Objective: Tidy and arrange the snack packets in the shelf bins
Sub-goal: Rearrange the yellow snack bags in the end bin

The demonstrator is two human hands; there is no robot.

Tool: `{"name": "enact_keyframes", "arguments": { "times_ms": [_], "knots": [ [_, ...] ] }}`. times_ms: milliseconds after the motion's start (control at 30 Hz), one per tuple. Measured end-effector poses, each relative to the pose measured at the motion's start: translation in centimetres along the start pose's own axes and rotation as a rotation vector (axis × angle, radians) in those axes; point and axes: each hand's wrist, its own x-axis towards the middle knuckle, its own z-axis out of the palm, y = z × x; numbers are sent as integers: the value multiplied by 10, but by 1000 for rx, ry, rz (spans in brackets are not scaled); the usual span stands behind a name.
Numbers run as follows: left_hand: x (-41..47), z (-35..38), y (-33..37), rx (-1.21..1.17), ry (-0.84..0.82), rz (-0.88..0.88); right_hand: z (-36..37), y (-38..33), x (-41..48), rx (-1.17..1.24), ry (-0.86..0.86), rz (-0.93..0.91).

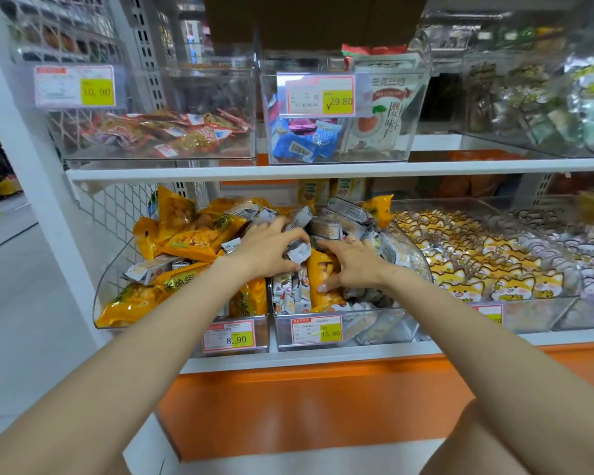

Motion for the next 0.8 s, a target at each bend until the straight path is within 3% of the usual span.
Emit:
{"name": "enact_keyframes", "arguments": {
  "times_ms": [367, 800],
  "knots": [
    [4, 0, 0, -156, -99, -13, -17, 15, -8, 81, 85, 49],
    [4, -8, 7, -223, -144, 107, -46, 31, -29, 231, 568, 70]
  ]
}}
